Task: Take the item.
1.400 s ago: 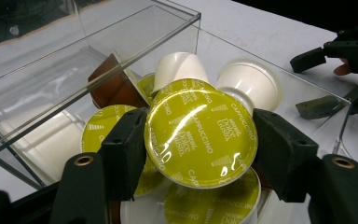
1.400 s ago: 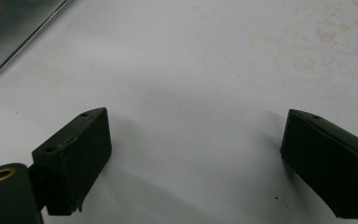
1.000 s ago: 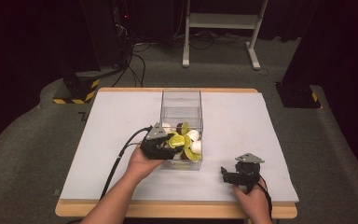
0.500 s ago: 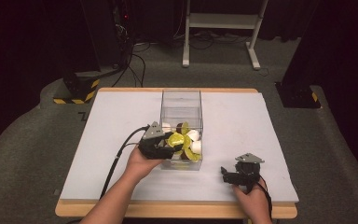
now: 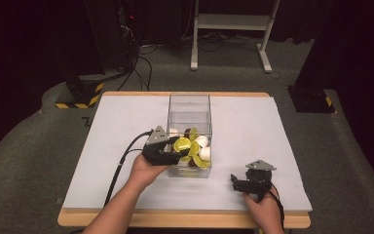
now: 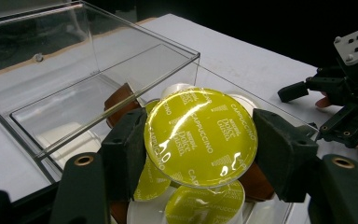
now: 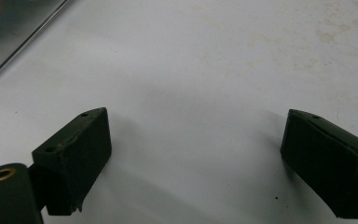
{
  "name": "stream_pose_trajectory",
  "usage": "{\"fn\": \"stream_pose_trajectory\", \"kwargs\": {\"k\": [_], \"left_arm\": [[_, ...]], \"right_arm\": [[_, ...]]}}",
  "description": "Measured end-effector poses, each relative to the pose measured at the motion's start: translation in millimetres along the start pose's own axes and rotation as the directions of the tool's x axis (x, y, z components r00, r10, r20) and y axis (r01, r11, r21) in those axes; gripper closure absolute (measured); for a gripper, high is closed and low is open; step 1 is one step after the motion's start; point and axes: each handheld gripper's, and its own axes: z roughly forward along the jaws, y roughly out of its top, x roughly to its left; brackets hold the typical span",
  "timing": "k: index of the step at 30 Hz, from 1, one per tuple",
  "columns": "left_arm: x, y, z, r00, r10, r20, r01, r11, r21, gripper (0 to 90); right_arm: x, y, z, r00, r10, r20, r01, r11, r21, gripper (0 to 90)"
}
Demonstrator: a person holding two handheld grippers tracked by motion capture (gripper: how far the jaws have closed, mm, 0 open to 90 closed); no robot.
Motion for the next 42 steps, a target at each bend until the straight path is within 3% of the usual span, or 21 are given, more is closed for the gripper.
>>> {"fn": "stream_pose_trajectory", "kwargs": {"k": [18,23,26,42], "left_arm": [[2.7,4.8,-15.2,1.0,-0.005,0.002,0.005,0.9996,-0.027,37.9],[7.1,4.2,-20.7,1.0,-0.005,-0.002,0.005,0.9996,-0.027,37.9],[9.8,3.6,-24.4,0.9997,-0.025,-0.005,0.025,0.9989,-0.039,37.9],[19.7,3.8,-37.3,0.9994,-0.025,-0.023,0.024,0.9982,-0.055,37.9]], "right_arm": [[0.0,0.0,0.0,1.0,0.0,0.0,0.0,1.0,0.0,8.3],[0.0,0.0,0.0,1.0,0.0,0.0,0.0,1.0,0.0,8.3],[-0.1,0.0,0.0,1.0,-0.001,-0.001,0.001,1.0,0.001,8.3],[-0.2,0.0,0.0,1.0,-0.001,0.0,0.001,1.0,0.0,8.3]]}}
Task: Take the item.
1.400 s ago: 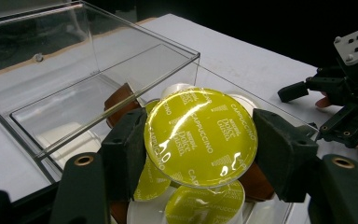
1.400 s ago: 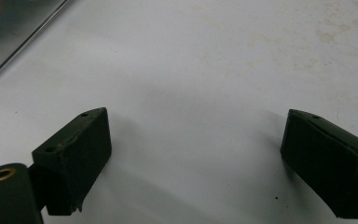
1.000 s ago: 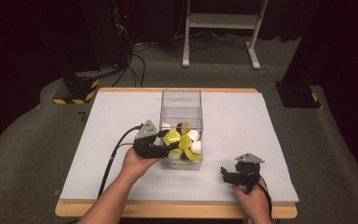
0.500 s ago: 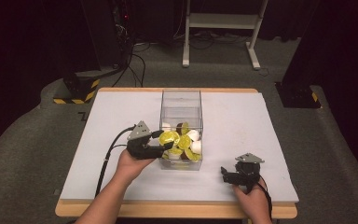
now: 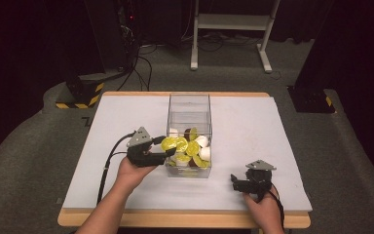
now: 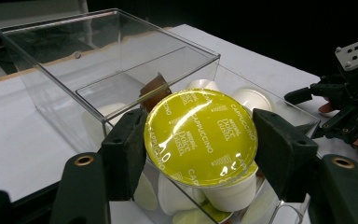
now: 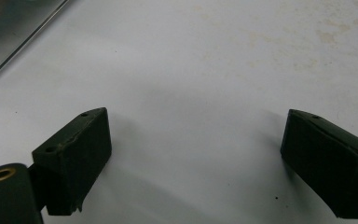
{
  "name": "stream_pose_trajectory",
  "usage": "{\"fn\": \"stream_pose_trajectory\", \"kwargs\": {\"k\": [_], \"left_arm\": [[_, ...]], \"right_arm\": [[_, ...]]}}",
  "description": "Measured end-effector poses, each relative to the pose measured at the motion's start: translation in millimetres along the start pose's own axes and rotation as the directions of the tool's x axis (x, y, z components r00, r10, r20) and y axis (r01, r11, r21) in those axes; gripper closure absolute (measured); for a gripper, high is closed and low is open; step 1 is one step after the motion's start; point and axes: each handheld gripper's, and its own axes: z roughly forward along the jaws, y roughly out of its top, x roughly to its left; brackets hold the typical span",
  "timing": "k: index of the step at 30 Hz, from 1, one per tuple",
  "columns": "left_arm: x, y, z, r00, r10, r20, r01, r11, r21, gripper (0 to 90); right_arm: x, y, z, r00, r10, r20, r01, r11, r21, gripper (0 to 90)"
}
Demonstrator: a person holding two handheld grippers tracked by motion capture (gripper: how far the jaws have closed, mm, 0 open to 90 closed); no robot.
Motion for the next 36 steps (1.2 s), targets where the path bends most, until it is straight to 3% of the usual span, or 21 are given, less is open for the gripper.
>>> {"fn": "stream_pose_trajectory", "kwargs": {"k": [20,25,36], "left_arm": [[26.4,1.1,-15.5,0.997,0.007,-0.077,-0.007,0.9999,-0.01,37.9],[39.0,-0.7,-16.8,0.9933,0.003,-0.115,-0.003,1.0,-0.006,37.9],[56.3,-3.7,-15.3,0.9874,-0.006,-0.158,0.004,0.9999,-0.01,37.9]], "right_arm": [[0.0,0.0,0.0,1.0,0.0,0.0,0.0,1.0,0.0,8.3],[0.0,0.0,0.0,1.0,0.0,0.0,0.0,1.0,0.0,8.3],[0.0,0.0,0.0,1.0,0.0,0.0,0.0,1.0,0.0,8.3]]}}
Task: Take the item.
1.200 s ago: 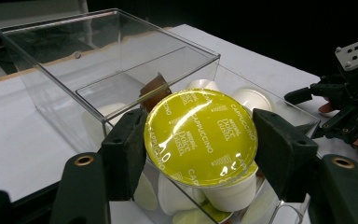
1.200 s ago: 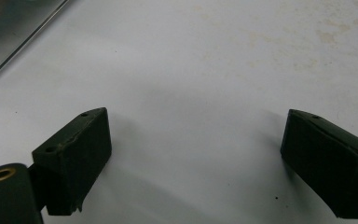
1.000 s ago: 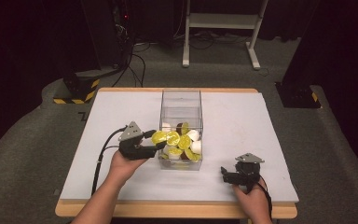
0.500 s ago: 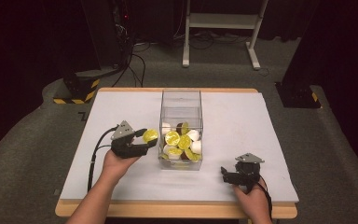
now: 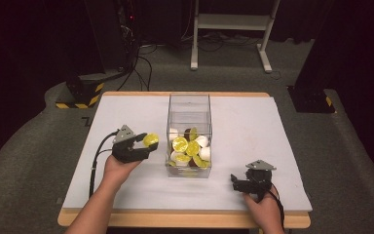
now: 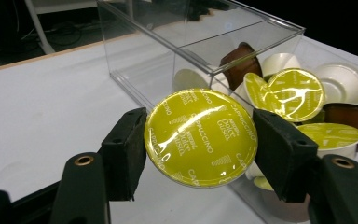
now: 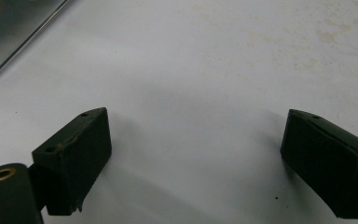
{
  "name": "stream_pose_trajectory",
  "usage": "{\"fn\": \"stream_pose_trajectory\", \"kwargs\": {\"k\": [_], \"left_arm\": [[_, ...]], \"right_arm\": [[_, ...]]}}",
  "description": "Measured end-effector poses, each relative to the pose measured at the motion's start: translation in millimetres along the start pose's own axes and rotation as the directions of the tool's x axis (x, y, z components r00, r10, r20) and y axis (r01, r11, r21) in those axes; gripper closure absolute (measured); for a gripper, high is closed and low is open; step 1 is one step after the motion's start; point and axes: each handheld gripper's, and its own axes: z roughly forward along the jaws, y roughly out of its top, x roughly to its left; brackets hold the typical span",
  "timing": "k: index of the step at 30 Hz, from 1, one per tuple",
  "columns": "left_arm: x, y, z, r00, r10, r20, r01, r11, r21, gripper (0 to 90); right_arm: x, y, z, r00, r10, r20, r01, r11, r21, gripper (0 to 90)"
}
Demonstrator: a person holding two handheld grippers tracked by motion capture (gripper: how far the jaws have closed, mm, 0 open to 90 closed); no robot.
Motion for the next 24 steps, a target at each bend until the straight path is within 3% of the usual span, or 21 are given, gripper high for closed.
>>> {"fn": "stream_pose_trajectory", "kwargs": {"k": [11,16,17,19,20,24], "left_arm": [[19.9,-4.5,9.6,0.9983,0.007,-0.058,-0.008,1.0,-0.005,37.9],[25.0,-5.4,13.9,0.9966,-0.01,-0.082,0.008,0.9998,-0.017,38.0],[27.9,-5.3,13.5,0.9962,0.012,-0.086,-0.012,0.9999,-0.001,38.0],[29.9,-6.1,15.8,0.9951,-0.005,-0.099,0.004,0.9999,-0.011,37.9],[32.4,-6.2,16.2,0.9944,0.011,-0.105,-0.011,0.9999,-0.002,38.0],[39.5,-8.0,20.5,0.9919,0.006,-0.127,-0.006,1.0,0.003,37.9]], "right_arm": [[0.0,0.0,0.0,1.0,0.0,0.0,0.0,1.0,0.0,8.3],[0.0,0.0,0.0,1.0,0.0,0.0,0.0,1.0,0.0,8.3],[0.0,0.0,0.0,1.0,0.0,0.0,0.0,1.0,0.0,8.3],[0.0,0.0,0.0,1.0,0.0,0.0,0.0,1.0,0.0,8.3],[0.0,0.0,0.0,1.0,0.0,0.0,0.0,1.0,0.0,8.3],[0.0,0.0,0.0,1.0,0.0,0.0,0.0,1.0,0.0,8.3]]}}
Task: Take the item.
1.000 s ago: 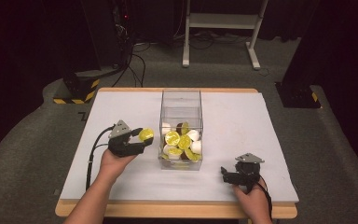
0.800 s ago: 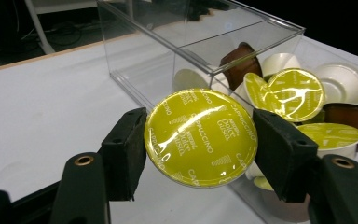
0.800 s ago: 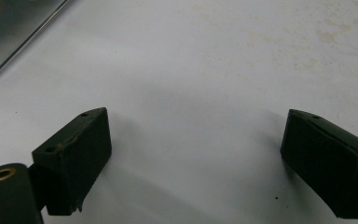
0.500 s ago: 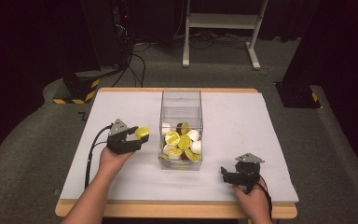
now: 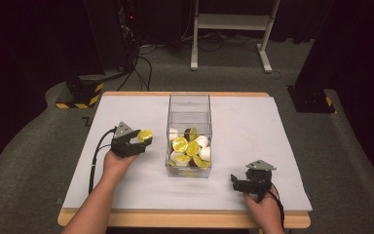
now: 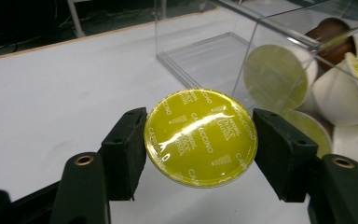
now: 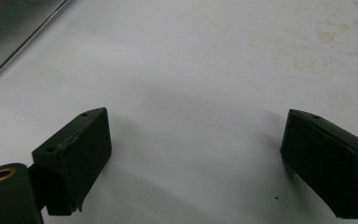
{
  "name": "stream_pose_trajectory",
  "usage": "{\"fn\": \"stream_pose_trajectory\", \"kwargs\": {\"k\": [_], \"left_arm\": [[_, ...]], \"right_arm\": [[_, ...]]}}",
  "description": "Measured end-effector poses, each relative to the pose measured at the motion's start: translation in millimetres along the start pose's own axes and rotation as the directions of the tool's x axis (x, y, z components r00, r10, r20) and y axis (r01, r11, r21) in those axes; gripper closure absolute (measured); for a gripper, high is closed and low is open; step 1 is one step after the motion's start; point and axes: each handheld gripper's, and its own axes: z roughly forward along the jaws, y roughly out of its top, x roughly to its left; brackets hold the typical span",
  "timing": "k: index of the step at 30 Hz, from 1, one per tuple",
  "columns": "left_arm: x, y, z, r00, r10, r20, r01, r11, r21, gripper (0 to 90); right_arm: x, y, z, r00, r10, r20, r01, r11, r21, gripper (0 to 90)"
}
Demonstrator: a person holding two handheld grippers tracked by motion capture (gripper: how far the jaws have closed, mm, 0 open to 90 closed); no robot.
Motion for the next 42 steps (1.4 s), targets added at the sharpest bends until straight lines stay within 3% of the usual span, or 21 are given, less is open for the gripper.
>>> {"fn": "stream_pose_trajectory", "kwargs": {"k": [8,13,23,37,42], "left_arm": [[10.2,-5.6,9.7,0.9993,0.008,-0.035,-0.007,0.9995,0.031,37.9],[15.1,-8.5,16.0,0.9987,-0.014,-0.049,0.016,0.9993,0.034,38.0],[27.6,-13.9,24.9,0.9952,-0.014,-0.097,0.02,0.9975,0.067,37.9],[30.6,-19.9,30.3,0.9941,0.005,-0.108,0.005,0.9956,0.093,37.9],[30.1,-20.6,31.8,0.9939,-0.01,-0.11,0.019,0.9964,0.082,37.9]], "right_arm": [[0.0,0.0,0.0,1.0,0.0,0.0,0.0,1.0,0.0,8.3],[0.0,0.0,0.0,1.0,0.0,0.0,0.0,1.0,0.0,8.3],[0.0,0.0,0.0,1.0,0.0,0.0,0.0,1.0,0.0,8.3],[0.1,0.0,0.0,1.0,0.001,0.0,-0.001,1.0,0.0,8.3],[0.1,0.0,0.0,1.0,0.0,0.0,0.0,1.0,0.0,8.3]]}}
